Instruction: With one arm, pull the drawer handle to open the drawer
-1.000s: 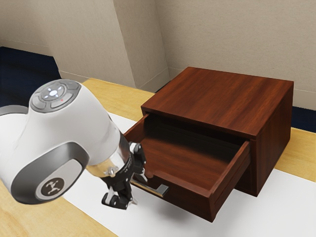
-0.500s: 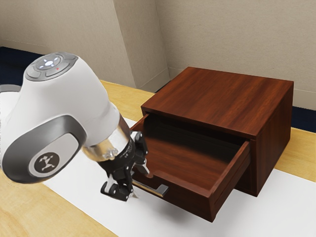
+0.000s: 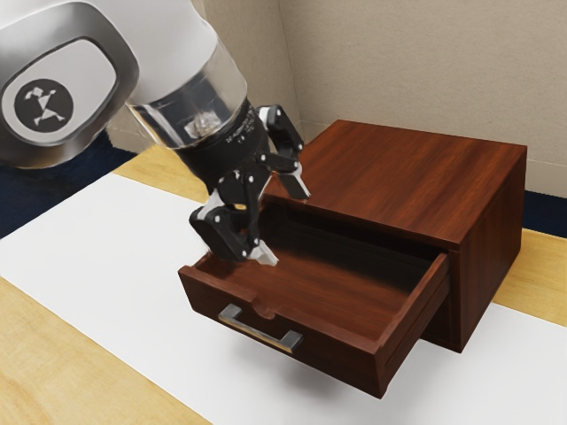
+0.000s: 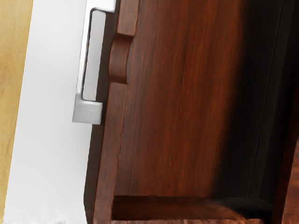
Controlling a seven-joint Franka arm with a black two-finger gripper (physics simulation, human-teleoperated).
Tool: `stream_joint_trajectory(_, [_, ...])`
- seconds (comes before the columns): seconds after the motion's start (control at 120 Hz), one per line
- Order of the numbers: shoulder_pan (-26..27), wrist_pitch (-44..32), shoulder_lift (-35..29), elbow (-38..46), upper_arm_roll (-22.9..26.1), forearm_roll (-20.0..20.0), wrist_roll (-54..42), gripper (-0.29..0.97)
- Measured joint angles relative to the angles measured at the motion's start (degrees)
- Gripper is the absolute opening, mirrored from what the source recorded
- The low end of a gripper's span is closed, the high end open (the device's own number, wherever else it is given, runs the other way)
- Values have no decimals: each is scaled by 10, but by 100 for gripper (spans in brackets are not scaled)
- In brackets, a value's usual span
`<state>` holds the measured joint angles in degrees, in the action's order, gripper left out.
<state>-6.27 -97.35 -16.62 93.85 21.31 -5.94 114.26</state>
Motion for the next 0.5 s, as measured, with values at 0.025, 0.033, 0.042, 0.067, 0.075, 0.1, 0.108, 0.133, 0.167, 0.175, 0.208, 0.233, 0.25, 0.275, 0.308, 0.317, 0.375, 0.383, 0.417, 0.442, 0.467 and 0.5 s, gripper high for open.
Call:
stream_joint_trajectory(0.025, [11, 17, 15, -41, -1, 1, -3, 60])
stream_joint_trajectory(0.033, [14, 24, 20, -56, -1, 2, -4, 60])
stream_joint_trajectory(0.042, [17, 31, 26, -73, -2, 4, -8, 61])
stream_joint_trajectory(0.067, [22, 53, 41, -116, -5, 9, -19, 61])
stream_joint_trajectory(0.075, [25, 61, 46, -131, -8, 12, -25, 61])
stream_joint_trajectory(0.1, [28, 82, 61, -168, -19, 23, -50, 62])
stream_joint_trajectory(0.108, [29, 88, 65, -177, -24, 27, -60, 62])
stream_joint_trajectory(0.133, [30, 105, 77, -199, -39, 38, -94, 62])
stream_joint_trajectory(0.167, [32, 125, 91, -216, -69, 50, -147, 63])
stream_joint_trajectory(0.175, [32, 130, 93, -219, -78, 52, -160, 63])
stream_joint_trajectory(0.208, [26, 146, 101, -224, -109, 60, -215, 63])
stream_joint_trajectory(0.233, [22, 152, 102, -216, -132, 65, -257, 63])
stream_joint_trajectory(0.25, [19, 153, 102, -205, -146, 69, -285, 64])
stream_joint_trajectory(0.275, [15, 150, 99, -178, -163, 73, -325, 64])
stream_joint_trajectory(0.308, [14, 140, 97, -134, -185, 78, -376, 64])
stream_joint_trajectory(0.317, [13, 137, 97, -125, -189, 79, -388, 64])
stream_joint_trajectory(0.375, [14, 117, 104, -84, -216, 82, -470, 64])
stream_joint_trajectory(0.383, [13, 114, 105, -81, -218, 82, -481, 64])
stream_joint_trajectory(0.417, [12, 105, 109, -72, -225, 83, -524, 65])
stream_joint_trajectory(0.442, [13, 99, 116, -71, -229, 84, -555, 65])
stream_joint_trajectory(0.467, [13, 94, 123, -70, -232, 84, -584, 65])
stream_joint_trajectory(0.5, [13, 88, 129, -70, -234, 84, -622, 65])
